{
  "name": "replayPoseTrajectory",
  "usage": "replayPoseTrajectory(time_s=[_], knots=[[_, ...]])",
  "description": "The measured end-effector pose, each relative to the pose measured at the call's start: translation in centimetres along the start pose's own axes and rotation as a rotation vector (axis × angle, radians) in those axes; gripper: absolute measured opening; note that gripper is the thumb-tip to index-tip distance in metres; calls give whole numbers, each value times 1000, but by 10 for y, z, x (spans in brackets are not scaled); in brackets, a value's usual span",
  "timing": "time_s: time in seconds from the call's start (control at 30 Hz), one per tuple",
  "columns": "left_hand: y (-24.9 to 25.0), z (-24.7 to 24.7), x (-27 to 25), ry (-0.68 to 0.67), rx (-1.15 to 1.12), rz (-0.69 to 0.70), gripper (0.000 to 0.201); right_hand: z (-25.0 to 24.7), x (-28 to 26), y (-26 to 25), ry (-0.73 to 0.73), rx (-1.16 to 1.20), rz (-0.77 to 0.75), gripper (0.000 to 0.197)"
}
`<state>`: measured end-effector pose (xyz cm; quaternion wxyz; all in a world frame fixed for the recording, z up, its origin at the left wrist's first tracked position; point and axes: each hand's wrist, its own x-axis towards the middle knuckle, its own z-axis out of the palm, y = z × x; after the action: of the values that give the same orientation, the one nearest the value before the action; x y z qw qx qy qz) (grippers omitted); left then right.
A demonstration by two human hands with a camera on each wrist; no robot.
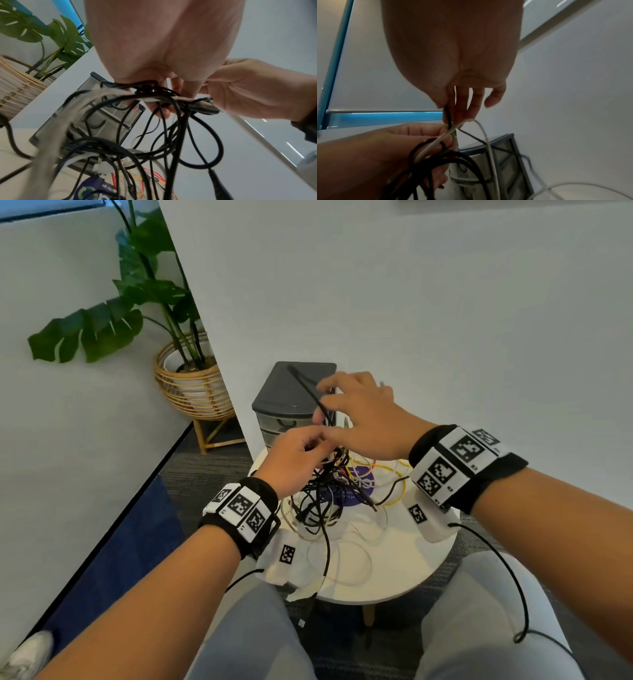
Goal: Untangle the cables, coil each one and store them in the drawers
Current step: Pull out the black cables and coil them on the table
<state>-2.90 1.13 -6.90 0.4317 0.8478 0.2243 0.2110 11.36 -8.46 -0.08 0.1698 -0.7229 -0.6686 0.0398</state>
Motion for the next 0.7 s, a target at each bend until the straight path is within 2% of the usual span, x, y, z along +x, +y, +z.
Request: replayPoseTrajectory(time_s=[0.03,0.1,0.13,0.2,0.3,0.37,0.5,0.6,0.7], knots=[[-1,0,1,-1,-2,-5,20,0,2,0,11,13,-1,14],[0,2,1,-1,-10,-12,24,0,6,0,35,60,-13,33],[1,2,1,5,-7,-11,26,-2,9,0,77,99,-2,36],[-1,2,1,-3,3,-17,32,-10,14,2,232,223,62,36],[-4,2,-5,-64,-31,-35,32,-32,20,2,511,541,213,35],[-3,0,-8,-76,-54,-28,28,-45,24,2,622,699,264,35],[5,-4,-6,-85,-85,1,20,-62,28,6,811,838,291,36],[5,-6,-6,-105,-60,12,13,-69,27,10,896,887,298,37],[4,-6,-7,-88,-37,-6,14,-70,25,15,886,913,317,37]])
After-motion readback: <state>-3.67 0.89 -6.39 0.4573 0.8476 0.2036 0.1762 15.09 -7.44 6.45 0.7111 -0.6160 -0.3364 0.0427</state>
